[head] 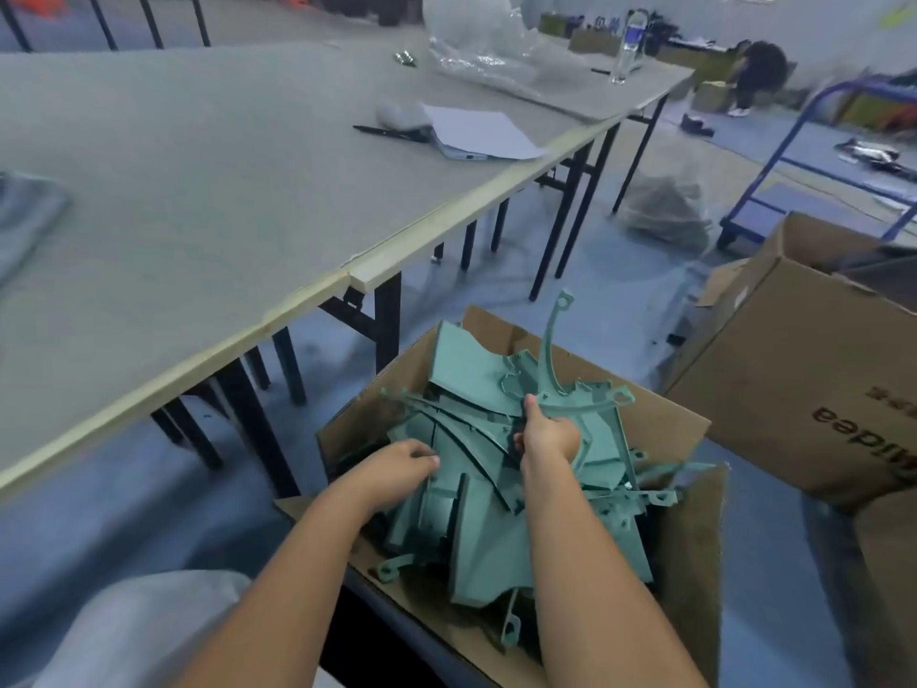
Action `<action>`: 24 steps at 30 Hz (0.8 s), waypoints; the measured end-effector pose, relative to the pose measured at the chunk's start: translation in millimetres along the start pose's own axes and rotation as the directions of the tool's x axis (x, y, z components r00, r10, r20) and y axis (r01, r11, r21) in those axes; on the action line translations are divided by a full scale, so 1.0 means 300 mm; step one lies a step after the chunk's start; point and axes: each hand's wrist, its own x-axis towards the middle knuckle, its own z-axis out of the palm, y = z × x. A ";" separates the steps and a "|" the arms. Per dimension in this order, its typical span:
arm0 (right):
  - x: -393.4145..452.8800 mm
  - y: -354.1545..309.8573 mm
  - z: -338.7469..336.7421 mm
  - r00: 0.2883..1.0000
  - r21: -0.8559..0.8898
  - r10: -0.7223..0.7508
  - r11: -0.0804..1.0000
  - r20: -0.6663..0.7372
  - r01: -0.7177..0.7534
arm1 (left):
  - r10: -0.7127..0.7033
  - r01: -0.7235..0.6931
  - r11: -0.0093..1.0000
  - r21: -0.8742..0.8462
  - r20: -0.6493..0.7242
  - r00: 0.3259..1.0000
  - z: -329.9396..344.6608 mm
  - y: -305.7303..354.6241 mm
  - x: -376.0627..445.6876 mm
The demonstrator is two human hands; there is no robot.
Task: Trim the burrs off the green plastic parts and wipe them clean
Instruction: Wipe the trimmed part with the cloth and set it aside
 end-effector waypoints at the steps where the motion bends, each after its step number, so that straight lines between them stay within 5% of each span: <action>1: 0.005 -0.005 0.007 1.000 -0.043 0.000 0.999 0.003 0.000 | -0.007 0.007 1.000 -0.004 0.003 1.000 0.002 -0.005 -0.002; 7: 0.011 0.003 0.008 1.000 -0.130 0.006 0.992 0.005 -0.005 | -0.007 0.009 0.998 -0.058 0.030 1.000 -0.008 0.012 -0.044; 13: -0.108 -0.019 0.031 0.986 0.209 0.105 0.969 0.128 -0.130 | 0.191 -0.196 0.975 -0.105 -0.052 0.980 -0.140 0.166 -0.155; 18: -0.412 -0.193 0.228 0.944 0.317 -0.234 0.936 0.233 0.154 | 0.392 -0.419 0.900 -0.124 -0.197 0.899 -0.349 0.263 -0.302; 21: -0.709 -0.290 0.388 0.743 0.458 -0.551 0.810 0.380 0.366 | 0.418 -0.529 0.808 -0.259 -0.379 0.825 -0.520 0.213 -0.418; 24: -1.027 -0.293 0.540 0.357 0.566 -0.811 0.581 0.464 0.584 | 0.327 -0.647 0.658 -0.385 -0.627 0.707 -0.710 0.042 -0.569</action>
